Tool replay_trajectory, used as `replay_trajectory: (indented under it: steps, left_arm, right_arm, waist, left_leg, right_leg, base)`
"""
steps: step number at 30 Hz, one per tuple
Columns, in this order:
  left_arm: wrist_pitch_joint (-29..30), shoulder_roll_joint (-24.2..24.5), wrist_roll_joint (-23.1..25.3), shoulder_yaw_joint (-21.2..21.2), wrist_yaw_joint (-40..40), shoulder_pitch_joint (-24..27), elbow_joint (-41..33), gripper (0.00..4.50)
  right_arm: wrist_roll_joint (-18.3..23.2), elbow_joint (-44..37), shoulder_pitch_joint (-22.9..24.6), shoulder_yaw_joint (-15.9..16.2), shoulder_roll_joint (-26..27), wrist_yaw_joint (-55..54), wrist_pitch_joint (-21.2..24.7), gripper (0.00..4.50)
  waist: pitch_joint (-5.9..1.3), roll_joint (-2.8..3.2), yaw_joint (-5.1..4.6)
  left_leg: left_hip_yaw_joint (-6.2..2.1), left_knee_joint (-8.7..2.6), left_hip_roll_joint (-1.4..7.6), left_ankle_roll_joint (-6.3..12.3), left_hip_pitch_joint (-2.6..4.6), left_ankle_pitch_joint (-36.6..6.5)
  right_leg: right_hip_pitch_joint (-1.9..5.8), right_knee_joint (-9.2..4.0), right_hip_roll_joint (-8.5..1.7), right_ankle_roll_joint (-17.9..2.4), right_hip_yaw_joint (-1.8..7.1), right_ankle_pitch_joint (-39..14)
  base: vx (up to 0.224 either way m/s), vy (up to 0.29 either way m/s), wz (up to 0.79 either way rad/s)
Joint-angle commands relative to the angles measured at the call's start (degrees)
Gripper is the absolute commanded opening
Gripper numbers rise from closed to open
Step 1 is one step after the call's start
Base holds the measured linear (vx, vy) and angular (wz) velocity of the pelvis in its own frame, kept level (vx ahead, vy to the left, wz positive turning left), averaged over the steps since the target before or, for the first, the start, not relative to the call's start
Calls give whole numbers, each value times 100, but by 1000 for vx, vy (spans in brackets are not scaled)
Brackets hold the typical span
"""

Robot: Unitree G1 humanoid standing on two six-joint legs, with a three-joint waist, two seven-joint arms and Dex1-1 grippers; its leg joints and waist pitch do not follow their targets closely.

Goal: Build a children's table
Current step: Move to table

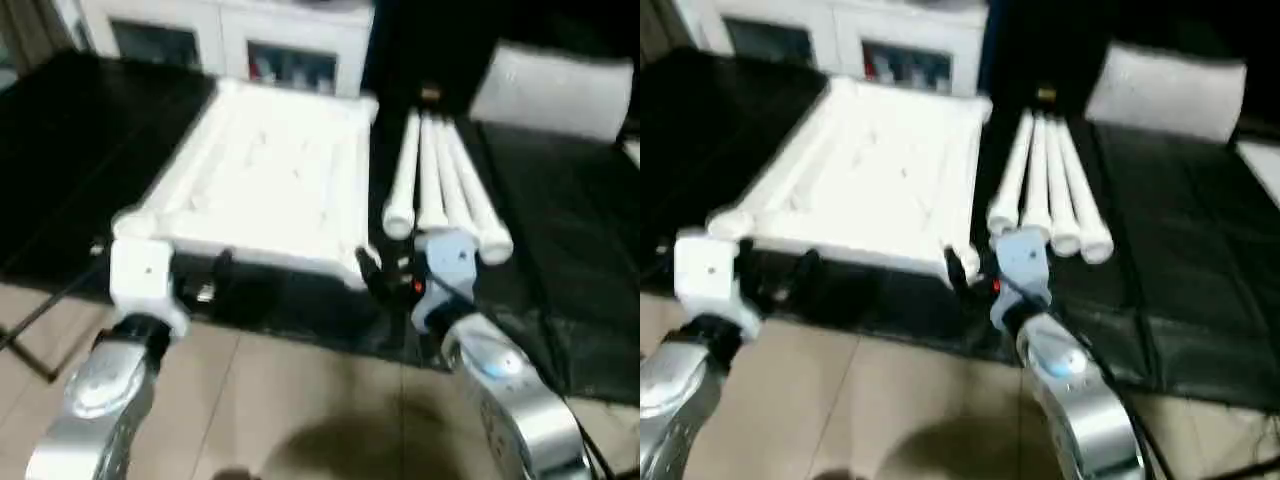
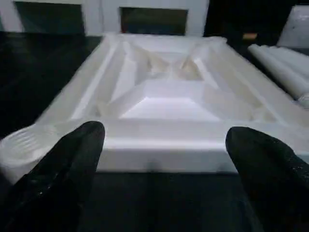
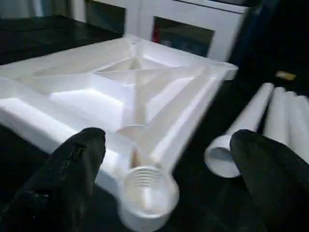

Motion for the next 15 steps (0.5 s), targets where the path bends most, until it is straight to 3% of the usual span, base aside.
replay_trajectory:
  steps: [1, 2, 3, 4, 5, 6, 7, 8, 9, 10, 11, 12, 13, 14, 15]
  left_arm:
    - [9, -47, 55, -194, 18, -78, -58, 446]
    - [6, -68, 47, -206, 9, -102, -38, 446]
    - [-5, -71, 71, -224, 10, -125, -15, 446]
    - [-8, -75, 91, -234, 11, -133, -7, 446]
    - [-11, -94, 81, -240, 4, -167, 20, 446]
    - [-10, -99, 71, -241, 3, -172, 22, 446]
    - [-5, -91, 86, -253, 14, -176, 10, 446]
    - [-2, -107, 66, -239, -6, -194, 13, 446]
    - [6, -101, 82, -236, -19, -221, 24, 446]
    - [-13, -106, 90, -232, -22, -240, 45, 446]
    - [-42, -125, 69, -221, -29, -260, 74, 446]
    - [-48, -128, 61, -226, -44, -284, 100, 446]
    - [-63, -114, 81, -253, -63, -308, 132, 446]
    - [-80, -112, 93, -285, -80, -338, 178, 446]
    - [-87, -127, 75, -292, -90, -356, 207, 446]
  right_arm:
    - [18, 82, 54, -163, -55, 29, -40, 450]
    - [-18, 88, 65, -162, -83, 24, -58, 450]
    - [-22, 87, 90, -169, -92, 28, -78, 450]
    - [-21, 86, 104, -175, -95, 34, -89, 450]
    - [-57, 96, 140, -184, -95, 3, -136, 450]
    - [-72, 102, 147, -184, -97, -7, -149, 450]
    - [-59, 87, 172, -194, -104, 4, -139, 450]
    - [-57, 88, 190, -210, -96, 8, -161, 450]
    - [-64, 76, 228, -244, -71, -26, -163, 450]
    - [-48, 62, 258, -262, -61, -25, -163, 450]
    - [-30, 48, 280, -270, -56, -16, -171, 450]
    - [-60, 31, 294, -279, -50, -51, -160, 450]
    - [-84, 14, 308, -294, -39, -91, -156, 450]
    - [-90, -4, 323, -320, -24, -121, -172, 450]
    - [-74, -14, 327, -338, -11, -122, -195, 450]
  waist:
    - [-336, 142, -33]
    - [-379, 92, 63]
    - [-379, 111, 102]
    - [-467, 65, 124]
    - [-505, 79, 90]
    - [-527, 103, 74]
    - [-586, 200, -55]
    - [-531, 239, -275]
    - [-607, 173, -319]
    - [-549, 176, -290]
    - [-491, 73, -302]
    - [-491, 73, -302]
    - [-215, -55, -12]
    - [-370, -144, 97]
    - [-401, -188, 183]
  left_leg:
    - [-61, -580, 235, 253, -78, -1749]
    - [82, -378, 77, 412, -337, -831]
    - [95, -343, 91, 435, -360, -585]
    - [96, -299, 57, 538, -361, -137]
    - [52, -320, 31, 684, -275, 243]
    - [1, -315, 30, 799, -192, 489]
    - [-278, -323, 191, 1348, 342, 1200]
    - [-840, -399, 764, 2398, 1013, 1330]
    - [-1006, -366, 1015, 2872, 1183, 1636]
    - [-822, -274, 941, 3150, 1068, 1979]
    - [-364, -328, 553, 2803, 702, 1556]
    - [-364, -328, 553, 2803, 702, 1556]
    - [254, -171, -261, 1529, 120, -967]
    - [-90, 573, -261, 1122, -300, -792]
    - [-137, 726, -211, 916, -397, -617]
  right_leg:
    - [230, -458, -435, -817, 387, -463]
    - [468, -580, -486, -613, 462, -491]
    - [490, -616, -545, -525, 490, -585]
    - [541, -557, -407, -396, 463, -196]
    - [509, -431, -193, -224, 364, 530]
    - [474, -343, -88, -105, 303, 907]
    - [67, 14, 94, 144, 156, 1328]
    - [-849, 482, -82, 304, 188, -105]
    - [-1055, 639, -242, 399, 281, -543]
    - [-1263, 763, -331, 473, 385, -461]
    - [-1125, 521, -320, 216, 466, 364]
    - [-1125, 521, -320, 216, 466, 364]
    - [-504, -470, -603, -203, 991, -1218]
    - [194, -572, -1156, -920, 1540, -2353]
    - [284, -581, -1176, -1198, 1528, -2467]
  base:
    - [104, -13, -7]
    - [103, -6, -6]
    - [103, -6, -6]
    - [110, 8, 0]
    - [141, 16, 3]
    - [141, 16, 3]
    - [204, 5, 7]
    - [216, -28, 5]
    - [216, -28, 5]
    - [140, -57, 7]
    - [103, -78, 9]
    - [103, -78, 9]
    - [53, -78, 14]
    - [76, -73, 3]
    - [76, -73, 3]
